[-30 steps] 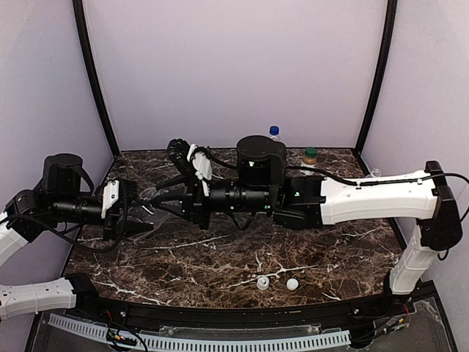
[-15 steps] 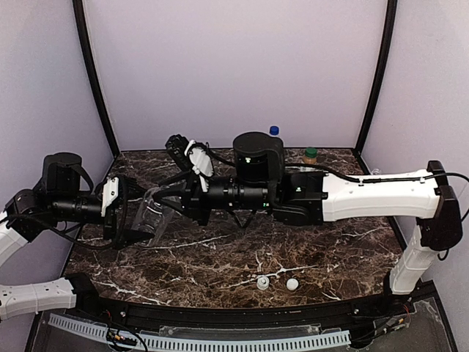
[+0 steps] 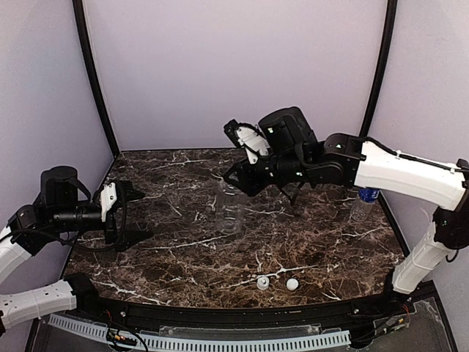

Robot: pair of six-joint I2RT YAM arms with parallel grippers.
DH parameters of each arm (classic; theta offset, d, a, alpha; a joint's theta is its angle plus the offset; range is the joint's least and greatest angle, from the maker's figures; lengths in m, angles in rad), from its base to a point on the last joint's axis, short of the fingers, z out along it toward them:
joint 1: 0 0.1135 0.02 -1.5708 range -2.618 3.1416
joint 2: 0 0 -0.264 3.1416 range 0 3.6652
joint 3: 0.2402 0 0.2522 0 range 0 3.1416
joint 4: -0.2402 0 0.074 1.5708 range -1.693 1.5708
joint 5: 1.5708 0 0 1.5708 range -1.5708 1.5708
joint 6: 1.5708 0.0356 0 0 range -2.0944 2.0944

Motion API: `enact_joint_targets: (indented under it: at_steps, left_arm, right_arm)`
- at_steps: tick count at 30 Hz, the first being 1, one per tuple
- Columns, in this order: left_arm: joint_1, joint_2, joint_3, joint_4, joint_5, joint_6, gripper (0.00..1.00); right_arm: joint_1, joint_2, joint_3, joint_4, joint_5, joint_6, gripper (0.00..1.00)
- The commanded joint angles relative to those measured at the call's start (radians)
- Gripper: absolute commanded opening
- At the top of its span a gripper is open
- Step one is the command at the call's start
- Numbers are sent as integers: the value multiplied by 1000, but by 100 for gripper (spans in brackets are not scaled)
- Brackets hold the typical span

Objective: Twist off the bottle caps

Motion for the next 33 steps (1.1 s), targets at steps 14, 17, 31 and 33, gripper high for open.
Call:
enact_joint_targets:
  at_steps: [14, 17, 31, 33]
  left_arm:
    - [314, -247, -392, 368, -8, -527, 99]
    - [358, -267, -416, 374, 0, -559, 99]
    - [455, -333, -470, 414, -2, -557, 99]
    - [456, -332, -471, 415, 2, -556, 99]
  right_arm:
    - [-673, -336, -246, -231, 32, 13, 0]
    - [-798, -278, -224, -168, -7, -52, 0]
    - [-1106, 53, -129, 74, -60, -152, 0]
    - [-1115, 76, -124, 92, -60, -152, 0]
